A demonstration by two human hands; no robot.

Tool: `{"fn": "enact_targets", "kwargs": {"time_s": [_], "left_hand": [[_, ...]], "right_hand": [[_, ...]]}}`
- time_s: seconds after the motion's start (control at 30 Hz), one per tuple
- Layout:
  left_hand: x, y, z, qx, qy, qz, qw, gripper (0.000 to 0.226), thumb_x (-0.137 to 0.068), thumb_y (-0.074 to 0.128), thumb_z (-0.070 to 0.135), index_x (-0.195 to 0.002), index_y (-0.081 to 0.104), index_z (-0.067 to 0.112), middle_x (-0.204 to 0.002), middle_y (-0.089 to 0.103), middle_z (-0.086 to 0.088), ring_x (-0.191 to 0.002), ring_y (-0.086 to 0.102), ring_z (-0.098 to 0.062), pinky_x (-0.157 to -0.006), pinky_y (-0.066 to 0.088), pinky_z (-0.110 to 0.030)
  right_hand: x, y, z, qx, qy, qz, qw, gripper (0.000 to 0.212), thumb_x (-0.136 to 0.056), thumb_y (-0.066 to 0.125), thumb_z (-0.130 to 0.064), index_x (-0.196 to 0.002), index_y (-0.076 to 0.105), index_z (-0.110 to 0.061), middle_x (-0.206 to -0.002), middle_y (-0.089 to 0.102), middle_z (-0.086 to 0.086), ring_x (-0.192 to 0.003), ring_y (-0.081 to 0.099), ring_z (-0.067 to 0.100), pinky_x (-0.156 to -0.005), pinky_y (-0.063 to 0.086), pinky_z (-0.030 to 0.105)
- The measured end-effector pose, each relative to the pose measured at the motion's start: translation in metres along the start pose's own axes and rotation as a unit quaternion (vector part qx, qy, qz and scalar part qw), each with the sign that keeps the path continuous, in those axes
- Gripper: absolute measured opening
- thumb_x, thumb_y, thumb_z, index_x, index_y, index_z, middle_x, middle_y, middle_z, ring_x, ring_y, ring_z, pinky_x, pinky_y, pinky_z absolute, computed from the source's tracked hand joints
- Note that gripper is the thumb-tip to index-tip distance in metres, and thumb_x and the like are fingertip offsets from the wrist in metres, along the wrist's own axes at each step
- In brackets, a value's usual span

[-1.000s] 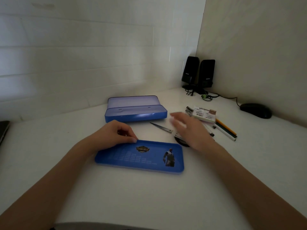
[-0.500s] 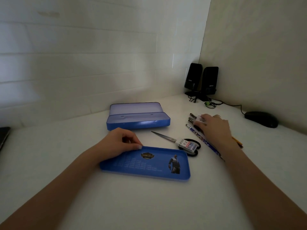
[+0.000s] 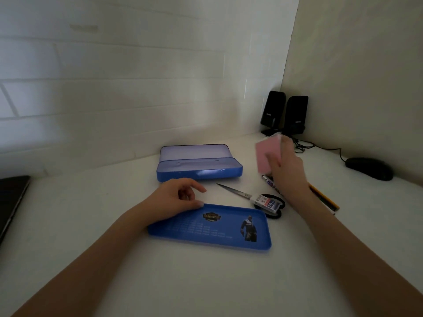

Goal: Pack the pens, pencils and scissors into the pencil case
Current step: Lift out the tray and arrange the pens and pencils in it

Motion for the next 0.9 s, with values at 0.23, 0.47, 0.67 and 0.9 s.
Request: {"fn": "enact_targets", "kwargs": {"time_s": [0.23,0.47,0.67,0.9], "left_hand": [[0.001,0.0,0.0,-0.003,0.0,-0.003,1.0,0.01,-0.079,0.074,0.032,-0.089,0.072,0.03,-0.072,0.061,0.008,-0.065,0.053,-0.001,-0.063,0.045,-0.013],[0.0,0.0,0.0,0.0,0.005,-0.004,1.0,0.01,-0.076,0.076,0.033,-0.085,0.073,0.031,-0.069,0.06,0.011,-0.062,0.053,0.001,-0.061,0.043,-0.01],[0.0,0.0,0.0,-0.001,0.006,-0.005,1.0,0.01,-0.077,0.075,0.033,-0.086,0.073,0.032,-0.07,0.062,0.009,-0.062,0.053,0.001,-0.061,0.043,-0.01],[-0.001,0.0,-0.001,-0.002,0.0,-0.005,1.0,0.009,-0.078,0.074,0.033,-0.087,0.073,0.031,-0.073,0.064,0.006,-0.063,0.054,0.001,-0.061,0.044,-0.011]], "right_hand": [[0.008,0.028,-0.009,-0.003,-0.085,-0.12,0.989,0.06,-0.098,0.035,-0.007,-0.148,0.014,-0.034,-0.133,0.043,-0.013,-0.113,0.046,0.004,-0.1,0.031,0.026],[-0.001,0.035,0.013,0.188,-0.11,-0.258,0.941,0.05,-0.099,0.035,-0.037,-0.147,0.019,-0.035,-0.157,0.018,0.0,-0.145,0.012,0.019,-0.116,0.009,0.045],[-0.01,0.026,0.029,0.24,-0.12,-0.258,0.928,0.07,-0.083,0.037,0.009,-0.137,0.039,-0.037,-0.152,0.034,-0.004,-0.146,0.002,0.016,-0.117,-0.007,0.05],[-0.005,0.01,0.018,-0.07,-0.054,-0.225,0.97,0.035,-0.094,0.046,-0.021,-0.12,0.049,-0.044,-0.136,0.052,-0.01,-0.129,0.044,0.013,-0.116,0.012,0.054]]}}
Point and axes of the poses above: each hand's wrist, its own x-axis away from the middle knuckle, its own y-axis out of the palm, z = x × y, the point moved 1 cm from there along -x, towards the middle knuckle
